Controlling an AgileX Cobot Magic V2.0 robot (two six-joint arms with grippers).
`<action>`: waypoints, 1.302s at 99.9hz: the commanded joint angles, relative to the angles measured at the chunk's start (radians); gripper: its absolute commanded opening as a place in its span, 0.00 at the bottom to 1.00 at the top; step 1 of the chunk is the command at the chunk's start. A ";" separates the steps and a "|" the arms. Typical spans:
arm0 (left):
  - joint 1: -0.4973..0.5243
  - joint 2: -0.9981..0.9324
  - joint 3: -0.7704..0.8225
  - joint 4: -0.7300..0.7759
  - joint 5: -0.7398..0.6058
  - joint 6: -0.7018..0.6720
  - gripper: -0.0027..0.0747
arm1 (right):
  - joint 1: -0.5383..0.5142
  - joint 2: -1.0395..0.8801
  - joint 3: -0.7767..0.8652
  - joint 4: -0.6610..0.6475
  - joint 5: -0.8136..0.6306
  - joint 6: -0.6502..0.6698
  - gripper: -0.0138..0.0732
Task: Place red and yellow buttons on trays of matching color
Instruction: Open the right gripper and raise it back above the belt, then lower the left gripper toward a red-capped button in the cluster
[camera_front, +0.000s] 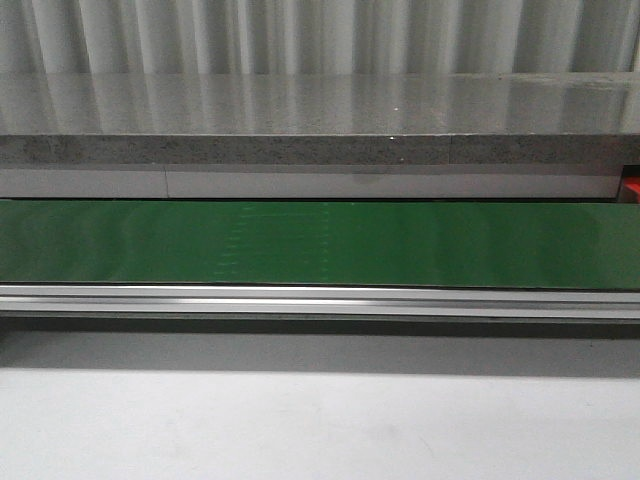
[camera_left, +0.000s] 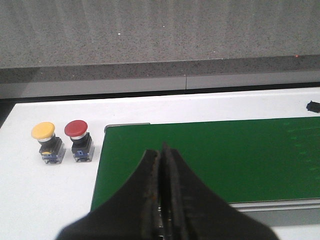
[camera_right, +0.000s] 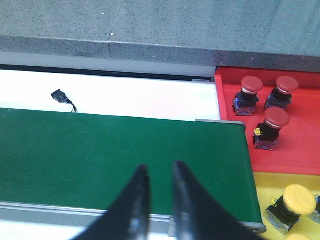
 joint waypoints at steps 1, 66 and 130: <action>-0.008 0.004 -0.026 -0.004 -0.074 -0.002 0.01 | 0.002 -0.001 -0.028 -0.005 -0.066 -0.011 0.08; -0.008 0.004 -0.026 -0.008 -0.072 -0.002 0.01 | 0.002 -0.001 -0.028 -0.005 -0.066 -0.011 0.08; -0.008 0.017 0.005 -0.014 -0.050 -0.083 0.86 | 0.002 -0.001 -0.028 -0.005 -0.066 -0.011 0.08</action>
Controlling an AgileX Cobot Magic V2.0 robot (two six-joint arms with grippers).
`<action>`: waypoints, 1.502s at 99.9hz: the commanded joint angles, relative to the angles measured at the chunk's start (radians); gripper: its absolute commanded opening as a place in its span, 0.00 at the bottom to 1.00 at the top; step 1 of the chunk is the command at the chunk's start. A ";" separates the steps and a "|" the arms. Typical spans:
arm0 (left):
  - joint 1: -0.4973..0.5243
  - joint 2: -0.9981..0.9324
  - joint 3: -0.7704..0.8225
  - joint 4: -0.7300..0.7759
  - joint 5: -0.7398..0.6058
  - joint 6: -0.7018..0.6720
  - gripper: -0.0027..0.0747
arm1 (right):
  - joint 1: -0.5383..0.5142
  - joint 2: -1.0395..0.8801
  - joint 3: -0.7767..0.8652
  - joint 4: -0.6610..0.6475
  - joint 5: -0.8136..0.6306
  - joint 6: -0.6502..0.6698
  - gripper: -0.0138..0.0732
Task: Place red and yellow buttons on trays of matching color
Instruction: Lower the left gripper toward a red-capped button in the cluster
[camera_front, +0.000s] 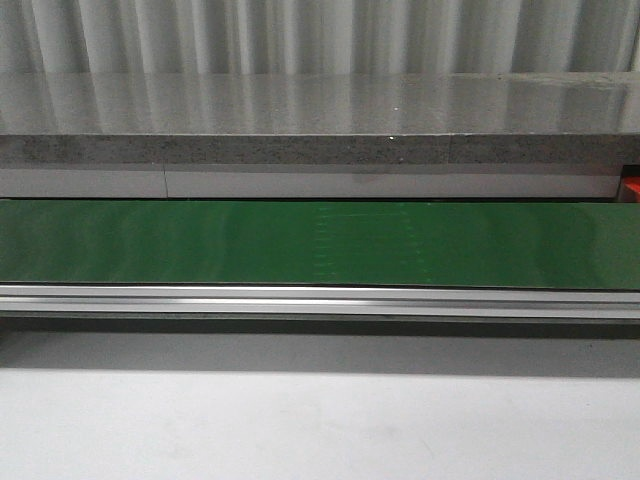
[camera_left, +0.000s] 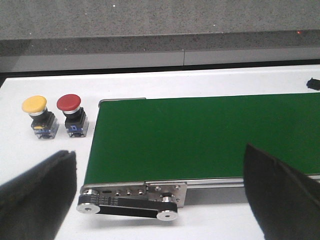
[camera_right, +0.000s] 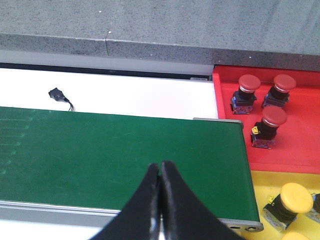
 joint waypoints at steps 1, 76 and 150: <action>-0.008 0.019 -0.030 -0.006 -0.095 -0.073 0.86 | 0.002 -0.001 -0.028 0.000 -0.070 -0.006 0.08; 0.222 0.861 -0.456 0.029 -0.175 -0.387 0.86 | 0.002 -0.001 -0.028 0.000 -0.070 -0.006 0.08; 0.294 1.318 -0.750 -0.022 -0.183 -0.408 0.86 | 0.002 -0.001 -0.028 0.000 -0.070 -0.006 0.08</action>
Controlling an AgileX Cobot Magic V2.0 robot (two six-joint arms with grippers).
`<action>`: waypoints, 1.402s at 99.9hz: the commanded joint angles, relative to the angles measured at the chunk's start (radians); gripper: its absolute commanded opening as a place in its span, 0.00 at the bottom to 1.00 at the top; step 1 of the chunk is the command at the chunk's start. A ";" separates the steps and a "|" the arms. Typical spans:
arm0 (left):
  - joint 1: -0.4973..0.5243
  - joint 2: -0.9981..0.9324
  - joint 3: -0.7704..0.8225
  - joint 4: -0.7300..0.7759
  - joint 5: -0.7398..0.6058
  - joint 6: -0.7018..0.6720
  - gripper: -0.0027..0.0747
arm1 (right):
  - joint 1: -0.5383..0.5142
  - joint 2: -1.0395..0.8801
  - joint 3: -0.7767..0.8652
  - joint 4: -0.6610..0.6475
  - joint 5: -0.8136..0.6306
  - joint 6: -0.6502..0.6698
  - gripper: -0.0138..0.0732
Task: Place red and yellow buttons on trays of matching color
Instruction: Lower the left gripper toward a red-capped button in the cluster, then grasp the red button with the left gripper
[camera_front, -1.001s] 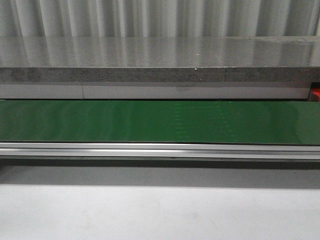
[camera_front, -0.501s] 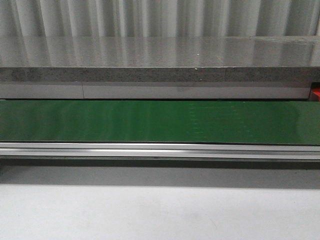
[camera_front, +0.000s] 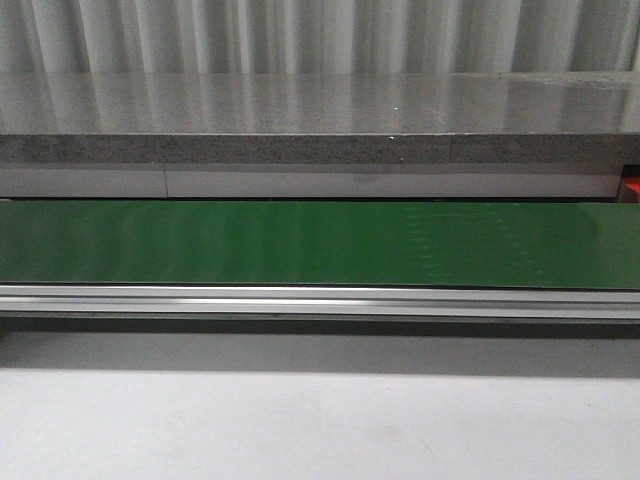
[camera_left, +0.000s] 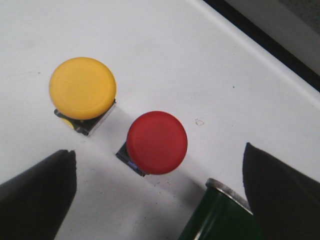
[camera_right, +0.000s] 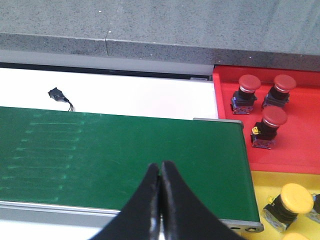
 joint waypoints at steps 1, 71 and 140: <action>0.002 -0.017 -0.055 -0.012 -0.058 -0.010 0.86 | 0.002 -0.001 -0.028 -0.005 -0.070 -0.004 0.08; 0.008 0.078 -0.080 -0.021 -0.086 -0.010 0.68 | 0.002 -0.001 -0.028 -0.005 -0.071 -0.004 0.08; -0.018 -0.261 -0.080 -0.021 0.175 0.186 0.01 | 0.002 -0.001 -0.028 -0.005 -0.071 -0.004 0.08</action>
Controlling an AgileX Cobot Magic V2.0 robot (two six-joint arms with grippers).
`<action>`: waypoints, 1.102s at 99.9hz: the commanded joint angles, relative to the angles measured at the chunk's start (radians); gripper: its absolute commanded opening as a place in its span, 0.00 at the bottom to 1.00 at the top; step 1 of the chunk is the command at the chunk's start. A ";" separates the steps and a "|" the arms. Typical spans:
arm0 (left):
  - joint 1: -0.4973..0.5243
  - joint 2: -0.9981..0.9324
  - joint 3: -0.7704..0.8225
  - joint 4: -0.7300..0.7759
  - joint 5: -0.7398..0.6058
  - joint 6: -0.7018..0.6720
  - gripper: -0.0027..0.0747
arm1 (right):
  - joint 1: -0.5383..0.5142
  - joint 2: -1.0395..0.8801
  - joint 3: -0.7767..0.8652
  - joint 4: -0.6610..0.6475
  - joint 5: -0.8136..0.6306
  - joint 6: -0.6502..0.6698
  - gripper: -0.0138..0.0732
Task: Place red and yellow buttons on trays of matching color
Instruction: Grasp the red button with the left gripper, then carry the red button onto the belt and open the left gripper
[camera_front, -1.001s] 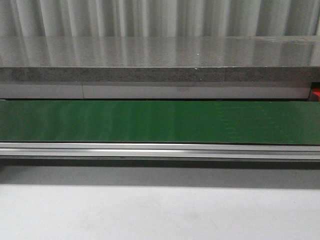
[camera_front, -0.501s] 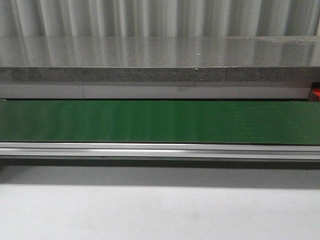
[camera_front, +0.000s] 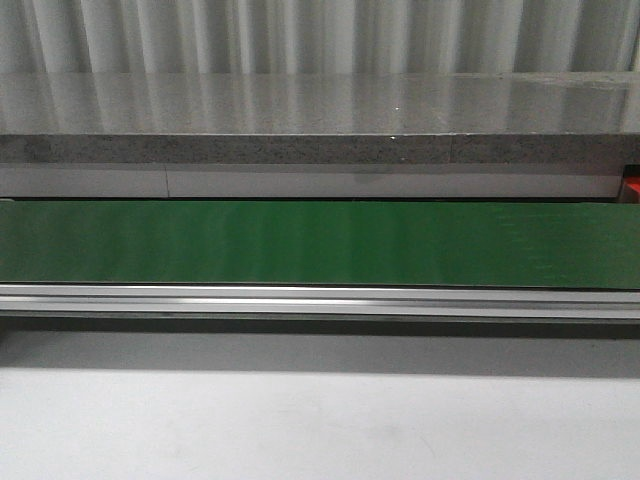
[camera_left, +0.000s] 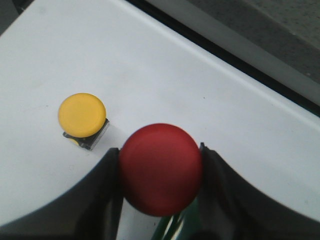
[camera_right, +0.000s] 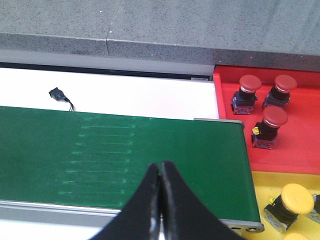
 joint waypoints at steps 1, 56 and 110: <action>-0.017 -0.110 -0.030 -0.008 0.034 0.050 0.01 | 0.002 -0.001 -0.028 -0.005 -0.071 -0.004 0.08; -0.155 -0.234 0.197 -0.036 0.016 0.119 0.01 | 0.002 -0.001 -0.028 -0.005 -0.071 -0.004 0.08; -0.165 -0.199 0.247 -0.039 -0.046 0.119 0.01 | 0.002 -0.001 -0.028 -0.005 -0.070 -0.004 0.08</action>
